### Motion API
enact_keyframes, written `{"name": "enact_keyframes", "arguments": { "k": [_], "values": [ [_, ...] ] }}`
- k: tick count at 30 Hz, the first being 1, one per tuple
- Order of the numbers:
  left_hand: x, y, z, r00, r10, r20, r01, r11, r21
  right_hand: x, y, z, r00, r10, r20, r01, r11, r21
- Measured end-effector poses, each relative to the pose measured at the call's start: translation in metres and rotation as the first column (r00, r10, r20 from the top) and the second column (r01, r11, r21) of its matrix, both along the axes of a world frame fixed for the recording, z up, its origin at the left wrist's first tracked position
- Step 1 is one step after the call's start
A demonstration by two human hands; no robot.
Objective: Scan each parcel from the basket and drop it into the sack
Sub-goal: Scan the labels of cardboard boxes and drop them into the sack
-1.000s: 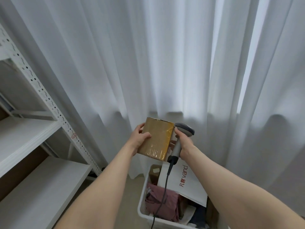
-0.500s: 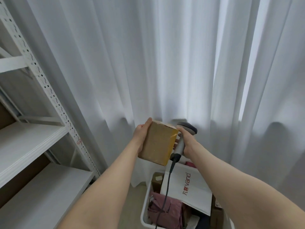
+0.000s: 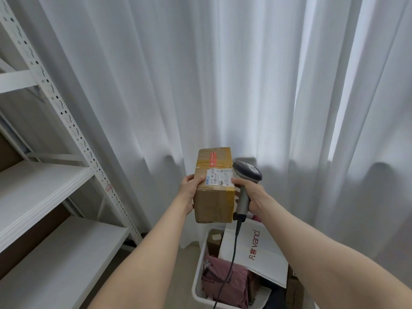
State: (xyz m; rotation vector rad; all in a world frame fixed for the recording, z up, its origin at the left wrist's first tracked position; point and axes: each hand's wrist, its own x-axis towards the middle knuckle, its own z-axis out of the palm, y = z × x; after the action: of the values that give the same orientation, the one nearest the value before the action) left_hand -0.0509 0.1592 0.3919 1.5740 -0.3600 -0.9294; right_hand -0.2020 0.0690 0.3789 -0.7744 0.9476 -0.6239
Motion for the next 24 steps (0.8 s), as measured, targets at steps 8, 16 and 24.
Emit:
{"name": "enact_keyframes", "arguments": {
  "k": [8,16,24],
  "values": [
    [-0.001,-0.006,-0.004,0.954,-0.143,0.265,0.116,0.987,0.113,0.008,-0.004,0.0,1.0,0.008,0.004,-0.008,0.999,-0.043],
    [0.004,-0.021,0.005,0.727,-0.421,0.543,0.125,0.858,0.499,0.017,0.002,0.001,1.0,0.003,0.02,-0.002,0.999,-0.039],
    [-0.011,-0.028,0.009,0.598,-0.524,0.607,0.038,0.775,0.631,0.017,0.002,0.0,1.0,0.001,0.022,-0.001,1.0,0.0]
  ]
}}
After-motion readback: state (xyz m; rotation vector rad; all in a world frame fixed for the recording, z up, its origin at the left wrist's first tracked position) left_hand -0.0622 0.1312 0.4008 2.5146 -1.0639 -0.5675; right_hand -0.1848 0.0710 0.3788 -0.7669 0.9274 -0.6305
